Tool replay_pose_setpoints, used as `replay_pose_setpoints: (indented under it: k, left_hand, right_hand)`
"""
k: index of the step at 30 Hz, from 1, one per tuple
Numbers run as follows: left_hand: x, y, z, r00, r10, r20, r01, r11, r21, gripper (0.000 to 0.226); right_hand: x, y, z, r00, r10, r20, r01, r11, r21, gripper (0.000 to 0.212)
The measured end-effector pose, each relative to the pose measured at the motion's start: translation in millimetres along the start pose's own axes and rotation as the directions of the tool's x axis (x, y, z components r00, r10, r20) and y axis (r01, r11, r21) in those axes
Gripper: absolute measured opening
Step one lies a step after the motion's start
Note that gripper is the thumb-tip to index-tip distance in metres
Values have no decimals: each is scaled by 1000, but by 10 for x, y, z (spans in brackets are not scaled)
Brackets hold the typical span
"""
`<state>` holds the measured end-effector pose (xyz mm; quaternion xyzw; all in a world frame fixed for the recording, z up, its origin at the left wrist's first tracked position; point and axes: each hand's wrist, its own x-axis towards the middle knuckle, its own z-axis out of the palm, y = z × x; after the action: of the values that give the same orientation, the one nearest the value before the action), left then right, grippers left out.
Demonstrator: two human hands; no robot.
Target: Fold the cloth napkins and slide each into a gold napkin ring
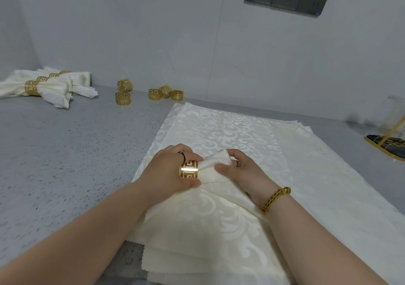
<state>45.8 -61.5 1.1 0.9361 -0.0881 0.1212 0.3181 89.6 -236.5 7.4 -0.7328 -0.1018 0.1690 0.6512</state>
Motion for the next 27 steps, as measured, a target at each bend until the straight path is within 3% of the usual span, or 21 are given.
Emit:
replay_pose_setpoints:
  k: [2,5,8,10,12,16,18,20,21,25,27]
  left_hand:
    - [-5,4,-18,1000,-15,11,15,1000,-11,55]
    - [-8,16,-120,997,-74,-26,74,997,-16,71]
    - [-43,-124,-312,937,-348,-29,347,937,-39,75]
    - [-93,-287,-432,883,-462,82,461,887,38,69]
    - [-161,-393,-480,864,-480,152,474,877,71,61]
    - [-234,-353,-438,889,-457,40,453,887,87,38]
    - [-239,-302,-422,880,-473,-36,460,870,-180,19]
    - [-275,-218,-440,867,-496,-39,401,743,-535,12]
    - [-291,-200,-451,864,-501,-48,364,687,-629,13]
    - [-327,-139,-466,875,-484,-25,322,619,-716,3]
    - [-349,-191,-468,880,-475,12,353,636,-686,24]
  right_hand:
    - [3,-5,-42,998,57,16,-58,994,88,7]
    - [19,35,-79,999,28,-46,-26,999,43,12]
    - [11,78,-89,997,5,-80,1,997,78,11]
    - [-7,51,-109,999,35,-1,-34,994,102,8]
    - [-16,16,-123,996,68,57,-71,996,48,6]
    - [-14,-15,-59,999,9,-41,-11,999,-45,8]
    - [-19,-23,-17,995,-38,-90,36,999,-17,9]
    - [-35,-33,10,991,-71,-109,74,997,23,13]
    - [-41,-48,28,990,-82,-113,86,996,32,12]
    - [-44,-68,179,991,-80,-104,81,997,5,11]
    - [-43,-41,284,993,-75,-87,69,995,-77,11]
